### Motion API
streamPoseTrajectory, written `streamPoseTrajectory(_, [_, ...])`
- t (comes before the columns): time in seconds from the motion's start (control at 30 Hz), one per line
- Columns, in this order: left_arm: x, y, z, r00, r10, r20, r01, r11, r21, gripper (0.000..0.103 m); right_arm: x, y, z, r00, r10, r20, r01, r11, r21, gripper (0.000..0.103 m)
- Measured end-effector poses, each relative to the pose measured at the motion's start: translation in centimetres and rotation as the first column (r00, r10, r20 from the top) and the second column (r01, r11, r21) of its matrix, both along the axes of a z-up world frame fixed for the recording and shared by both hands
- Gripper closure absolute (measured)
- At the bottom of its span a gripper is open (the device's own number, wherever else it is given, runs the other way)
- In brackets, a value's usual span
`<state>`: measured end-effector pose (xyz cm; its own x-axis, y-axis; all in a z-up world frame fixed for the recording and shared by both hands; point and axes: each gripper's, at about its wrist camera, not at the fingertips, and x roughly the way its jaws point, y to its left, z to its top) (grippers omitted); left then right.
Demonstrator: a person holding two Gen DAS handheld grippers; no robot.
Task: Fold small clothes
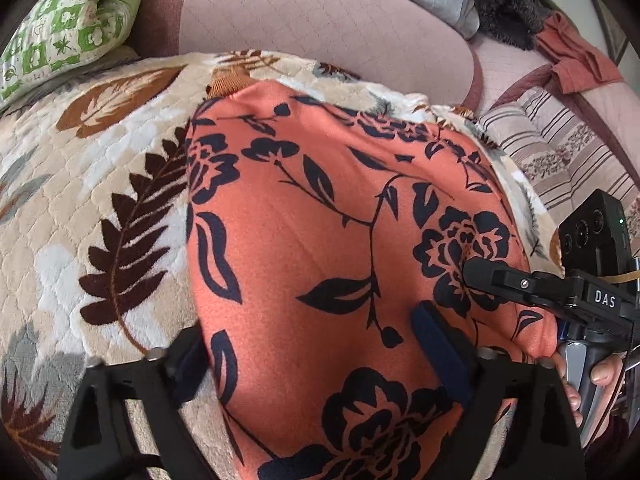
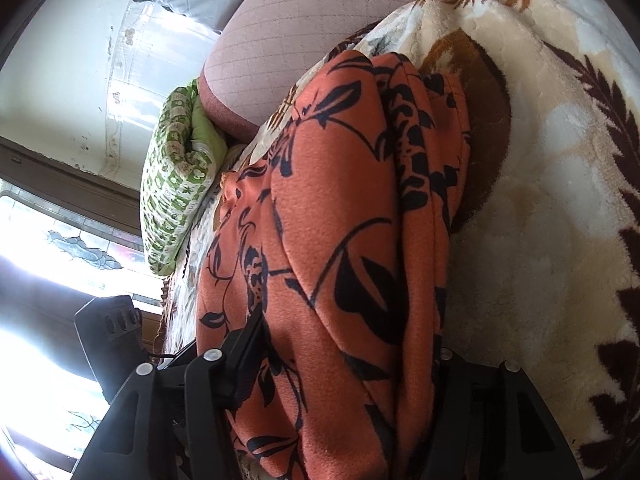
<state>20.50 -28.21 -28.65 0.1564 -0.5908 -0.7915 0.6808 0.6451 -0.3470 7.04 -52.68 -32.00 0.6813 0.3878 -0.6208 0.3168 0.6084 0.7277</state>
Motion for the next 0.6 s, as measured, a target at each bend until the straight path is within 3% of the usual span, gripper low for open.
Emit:
streamPoseTrajectory(0.03, [0.0,0.2,0.2,1.0,0.005,0.004,-0.005,1.0,-0.009,0.025,-0.1,0.1,0.2,1.0,-0.002,0.002,0.002,1.0,-0.007,0.045])
streamPoseTrajectory(0.1, [0.3,0.9,0.7,1.0,0.021,0.001,-0.021,0.999,-0.037,0.052,-0.1,0.4,0.9,1.0,0.005,0.013,-0.004,1.0,-0.026,0.049])
streamPoseTrajectory(0.17, [0.6,1.5,1.2,1.0,0.027,-0.015,-0.028,0.998,-0.062,0.058,-0.2,0.9,1.7,1.0,0.012,0.027,-0.011,0.999,-0.044,0.05])
streamPoseTrajectory(0.37, [0.2,2.1,2.1,0.999,0.038,0.011,-0.037,0.998,-0.051,0.061,-0.4,2.5,3.4,0.998,0.034,0.044,-0.03,0.996,-0.084,0.052])
streamPoseTrajectory(0.47, [0.1,2.7,2.7,0.999,0.042,0.02,-0.041,0.998,-0.054,0.062,-0.7,2.7,2.9,0.999,0.023,0.047,-0.021,0.999,-0.031,0.053])
streamPoseTrajectory(0.6, [0.1,3.9,4.1,0.997,0.064,0.051,-0.061,0.997,-0.051,0.062,-0.5,3.9,3.5,0.996,0.055,0.072,-0.053,0.998,-0.03,0.053])
